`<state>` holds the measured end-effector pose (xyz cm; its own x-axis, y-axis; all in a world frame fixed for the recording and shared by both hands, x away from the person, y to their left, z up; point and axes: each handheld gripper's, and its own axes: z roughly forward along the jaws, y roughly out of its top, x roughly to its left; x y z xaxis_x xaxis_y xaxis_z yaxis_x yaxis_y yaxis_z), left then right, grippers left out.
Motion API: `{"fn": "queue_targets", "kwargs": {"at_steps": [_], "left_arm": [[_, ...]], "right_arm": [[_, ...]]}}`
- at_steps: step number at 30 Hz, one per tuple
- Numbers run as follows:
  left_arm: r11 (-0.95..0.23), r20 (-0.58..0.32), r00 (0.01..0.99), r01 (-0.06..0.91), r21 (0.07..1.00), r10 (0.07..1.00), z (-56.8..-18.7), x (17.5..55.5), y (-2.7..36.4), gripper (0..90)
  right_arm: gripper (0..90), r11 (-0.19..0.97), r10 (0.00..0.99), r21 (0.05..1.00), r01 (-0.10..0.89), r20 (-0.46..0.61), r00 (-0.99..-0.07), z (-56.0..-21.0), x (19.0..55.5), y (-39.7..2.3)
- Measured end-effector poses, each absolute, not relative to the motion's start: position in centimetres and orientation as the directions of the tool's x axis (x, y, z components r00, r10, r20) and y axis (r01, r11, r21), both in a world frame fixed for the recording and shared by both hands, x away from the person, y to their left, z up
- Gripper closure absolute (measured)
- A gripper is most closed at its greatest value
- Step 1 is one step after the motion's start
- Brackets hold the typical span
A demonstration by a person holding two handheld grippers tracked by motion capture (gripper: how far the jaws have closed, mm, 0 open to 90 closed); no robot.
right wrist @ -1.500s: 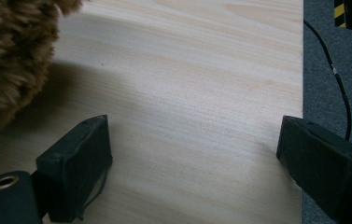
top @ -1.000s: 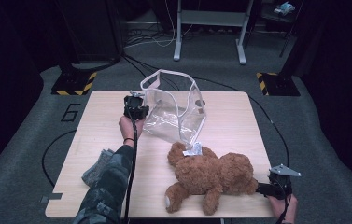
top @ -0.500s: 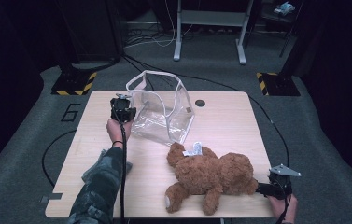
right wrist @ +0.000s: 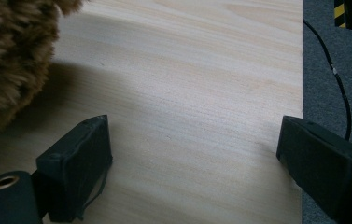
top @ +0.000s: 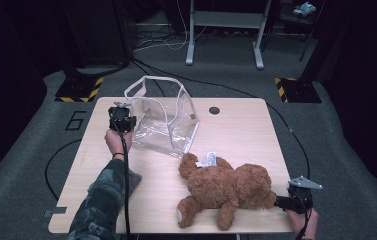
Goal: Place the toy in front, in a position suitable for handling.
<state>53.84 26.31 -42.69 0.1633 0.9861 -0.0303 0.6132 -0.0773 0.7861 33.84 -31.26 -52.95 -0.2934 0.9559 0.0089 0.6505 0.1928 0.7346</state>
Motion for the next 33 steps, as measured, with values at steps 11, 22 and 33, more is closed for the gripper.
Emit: {"fn": "queue_targets", "kwargs": {"at_steps": [11, 22, 33], "left_arm": [[-0.033, -0.036, 0.100, 0.611, 0.791, 0.994, -42.8, 52.8, 29.3, 86.5], [0.006, -0.042, 0.045, 0.605, 0.796, 0.998, -42.9, 51.5, 32.1, 86.5], [0.025, -0.032, 0.002, 0.599, 0.801, 0.999, -43.0, 49.7, 35.0, 86.5]], "right_arm": [[9.8, 0.192, 0.956, 0.735, 0.650, 0.009, -0.293, -52.9, 33.8, -31.2], [9.9, 0.192, 0.956, 0.735, 0.650, 0.009, -0.292, -52.9, 33.8, -31.2], [9.9, 0.193, 0.956, 0.735, 0.650, 0.009, -0.294, -52.9, 33.8, -31.2]]}}
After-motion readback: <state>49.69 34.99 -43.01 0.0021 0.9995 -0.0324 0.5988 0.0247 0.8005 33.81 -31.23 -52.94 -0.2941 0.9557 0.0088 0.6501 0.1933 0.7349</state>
